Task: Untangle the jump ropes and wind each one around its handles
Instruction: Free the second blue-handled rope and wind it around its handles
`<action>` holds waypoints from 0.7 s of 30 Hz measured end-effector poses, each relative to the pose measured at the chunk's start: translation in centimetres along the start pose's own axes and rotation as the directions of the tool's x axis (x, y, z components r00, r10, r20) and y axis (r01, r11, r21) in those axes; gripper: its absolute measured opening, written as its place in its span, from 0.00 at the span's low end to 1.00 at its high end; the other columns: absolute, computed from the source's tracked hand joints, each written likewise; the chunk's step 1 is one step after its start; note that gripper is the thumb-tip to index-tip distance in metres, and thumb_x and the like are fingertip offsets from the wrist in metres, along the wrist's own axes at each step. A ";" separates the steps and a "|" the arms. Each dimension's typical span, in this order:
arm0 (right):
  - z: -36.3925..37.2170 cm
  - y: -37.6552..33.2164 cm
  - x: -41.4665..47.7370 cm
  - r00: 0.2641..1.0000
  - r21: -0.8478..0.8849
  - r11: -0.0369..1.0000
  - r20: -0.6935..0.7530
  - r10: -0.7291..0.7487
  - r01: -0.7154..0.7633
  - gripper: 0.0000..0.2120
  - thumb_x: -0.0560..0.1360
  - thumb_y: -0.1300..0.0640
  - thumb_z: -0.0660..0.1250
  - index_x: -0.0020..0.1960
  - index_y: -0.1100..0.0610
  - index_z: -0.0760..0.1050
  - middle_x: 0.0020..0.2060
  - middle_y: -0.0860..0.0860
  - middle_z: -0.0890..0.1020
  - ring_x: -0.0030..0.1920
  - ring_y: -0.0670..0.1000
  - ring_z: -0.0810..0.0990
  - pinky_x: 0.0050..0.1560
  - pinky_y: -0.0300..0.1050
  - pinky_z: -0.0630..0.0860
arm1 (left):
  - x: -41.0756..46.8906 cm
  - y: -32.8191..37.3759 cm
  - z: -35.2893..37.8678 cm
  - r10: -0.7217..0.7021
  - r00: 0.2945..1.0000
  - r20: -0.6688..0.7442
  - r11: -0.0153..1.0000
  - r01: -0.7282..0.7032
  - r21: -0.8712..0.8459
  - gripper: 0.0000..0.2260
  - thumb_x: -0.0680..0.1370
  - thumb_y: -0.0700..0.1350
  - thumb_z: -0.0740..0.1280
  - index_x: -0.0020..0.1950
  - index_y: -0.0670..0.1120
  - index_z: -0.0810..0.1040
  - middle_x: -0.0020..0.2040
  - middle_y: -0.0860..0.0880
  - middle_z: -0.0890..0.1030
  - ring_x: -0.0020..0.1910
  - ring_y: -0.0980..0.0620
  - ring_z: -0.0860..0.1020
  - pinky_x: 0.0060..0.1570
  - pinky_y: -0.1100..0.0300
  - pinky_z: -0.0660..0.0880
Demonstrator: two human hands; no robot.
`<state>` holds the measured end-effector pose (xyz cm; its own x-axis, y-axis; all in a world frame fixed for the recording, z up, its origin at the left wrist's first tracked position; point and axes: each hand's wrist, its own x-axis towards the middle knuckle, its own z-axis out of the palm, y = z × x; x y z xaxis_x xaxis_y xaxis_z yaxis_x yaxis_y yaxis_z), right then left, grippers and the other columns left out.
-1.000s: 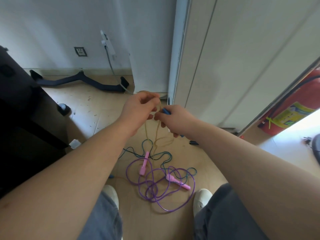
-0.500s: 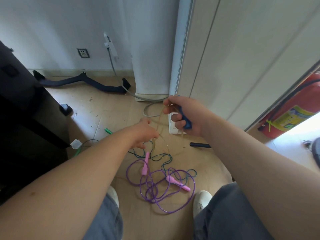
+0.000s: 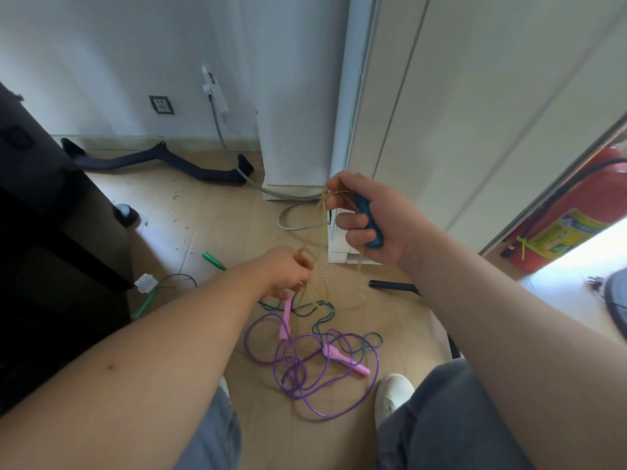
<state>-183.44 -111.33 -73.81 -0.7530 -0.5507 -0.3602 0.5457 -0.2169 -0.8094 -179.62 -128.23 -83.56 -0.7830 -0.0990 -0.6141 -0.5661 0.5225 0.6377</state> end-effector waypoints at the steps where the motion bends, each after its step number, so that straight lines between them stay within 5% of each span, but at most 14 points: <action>1: -0.1 0.0 0.0 1.000 -0.025 1.000 -0.013 -0.006 0.006 0.10 0.83 0.51 0.60 0.50 0.56 0.76 0.37 0.51 0.79 0.24 0.44 0.62 0.17 0.33 0.60 | 0.0 0.0 0.0 0.020 0.999 -0.042 1.000 -0.020 0.005 0.04 0.79 0.40 0.68 0.51 0.48 0.78 0.48 0.45 0.84 0.42 0.51 0.82 0.49 0.53 0.81; 7: -0.8 -0.1 0.4 0.985 -0.117 0.992 -0.159 -0.071 0.053 0.09 0.83 0.51 0.62 0.52 0.55 0.76 0.37 0.51 0.79 0.26 0.45 0.64 0.19 0.35 0.61 | 0.1 0.1 -1.2 0.171 0.944 -0.283 0.985 -0.155 0.077 0.05 0.74 0.43 0.76 0.47 0.44 0.83 0.36 0.49 0.83 0.33 0.54 0.83 0.40 0.61 0.82; 9: -1.0 -0.3 0.4 0.978 -0.100 0.993 -0.191 -0.087 0.068 0.09 0.83 0.51 0.62 0.52 0.56 0.77 0.37 0.51 0.79 0.26 0.45 0.65 0.19 0.35 0.61 | 0.1 0.2 -1.4 0.152 0.961 -0.231 0.976 -0.109 0.190 0.05 0.75 0.46 0.74 0.44 0.47 0.82 0.36 0.49 0.83 0.35 0.52 0.82 0.46 0.58 0.81; 13: -1.3 -0.3 0.2 0.981 -0.087 0.993 -0.172 -0.089 0.074 0.10 0.83 0.51 0.61 0.52 0.56 0.76 0.36 0.51 0.79 0.26 0.45 0.65 0.19 0.35 0.60 | -0.3 0.3 -0.6 0.045 0.998 -0.034 0.991 -0.041 0.125 0.02 0.79 0.42 0.67 0.51 0.46 0.77 0.41 0.44 0.81 0.38 0.49 0.79 0.46 0.53 0.82; 17: -1.0 -0.3 -0.1 0.992 -0.128 0.989 -0.095 -0.087 0.075 0.10 0.83 0.51 0.61 0.52 0.56 0.76 0.36 0.51 0.79 0.26 0.46 0.64 0.19 0.35 0.61 | -0.6 0.7 -0.2 0.111 0.991 0.070 0.973 -0.123 0.196 0.14 0.79 0.36 0.57 0.47 0.50 0.80 0.48 0.50 0.79 0.45 0.51 0.77 0.43 0.55 0.79; 21: -0.6 -0.2 -0.2 0.995 -0.132 0.988 -0.048 -0.089 0.082 0.10 0.83 0.51 0.60 0.51 0.56 0.76 0.36 0.51 0.79 0.27 0.46 0.63 0.20 0.35 0.61 | -1.0 1.2 0.0 0.155 0.978 0.137 0.963 -0.181 0.201 0.16 0.76 0.34 0.57 0.48 0.50 0.80 0.54 0.52 0.80 0.50 0.51 0.76 0.47 0.56 0.75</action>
<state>-183.65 -110.65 -73.83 -0.8154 -0.4899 -0.3083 0.4285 -0.1528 -0.8905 -179.51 -127.44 -82.18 -0.8187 0.0999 -0.5654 -0.3518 0.6909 0.6315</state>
